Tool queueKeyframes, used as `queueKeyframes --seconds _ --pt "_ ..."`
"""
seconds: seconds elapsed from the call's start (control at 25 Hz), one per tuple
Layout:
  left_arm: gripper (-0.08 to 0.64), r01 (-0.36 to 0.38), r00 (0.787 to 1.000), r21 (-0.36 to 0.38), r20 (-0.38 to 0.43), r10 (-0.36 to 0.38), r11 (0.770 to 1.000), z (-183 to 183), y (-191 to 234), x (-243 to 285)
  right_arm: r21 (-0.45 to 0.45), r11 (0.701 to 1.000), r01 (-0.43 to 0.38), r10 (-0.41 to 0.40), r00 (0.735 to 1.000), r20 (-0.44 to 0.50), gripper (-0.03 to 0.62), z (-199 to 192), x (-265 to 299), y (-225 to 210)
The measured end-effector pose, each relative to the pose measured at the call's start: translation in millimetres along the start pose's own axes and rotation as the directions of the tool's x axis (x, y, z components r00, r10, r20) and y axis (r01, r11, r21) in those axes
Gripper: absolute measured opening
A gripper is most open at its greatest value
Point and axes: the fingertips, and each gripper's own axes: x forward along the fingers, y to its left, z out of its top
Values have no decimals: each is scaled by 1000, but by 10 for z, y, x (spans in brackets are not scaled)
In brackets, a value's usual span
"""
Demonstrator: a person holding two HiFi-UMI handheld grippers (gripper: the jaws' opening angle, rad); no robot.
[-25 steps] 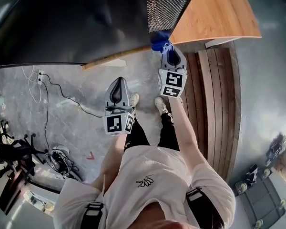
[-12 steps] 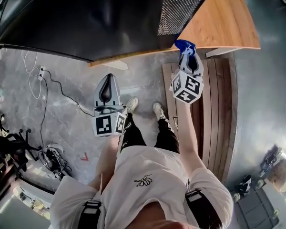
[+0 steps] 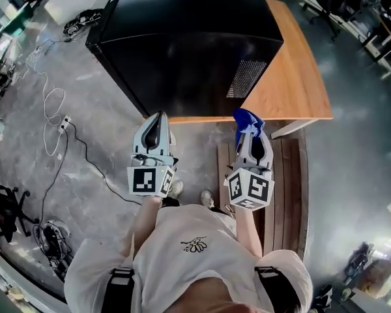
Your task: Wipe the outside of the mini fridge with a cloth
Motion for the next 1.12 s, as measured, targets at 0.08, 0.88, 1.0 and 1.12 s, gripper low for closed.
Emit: queueKeyframes --seconds 0.08,0.88,1.0,1.12 --pt "5 10 1000 -2 5 -10 1000 82 25 -17 4 999 -44 44 999 -10 61 51 -91 225" --pt "5 39 999 -13 19 -39 999 255 203 -64 -40 984 -172 172 985 15 61 201 -18 894" --pt "5 40 999 -15 24 -39 999 262 197 -88 -43 984 -171 172 985 14 61 178 -52 893" --pt "5 40 999 -16 26 -40 999 257 171 -120 -51 984 -173 173 985 10 61 140 -89 884"
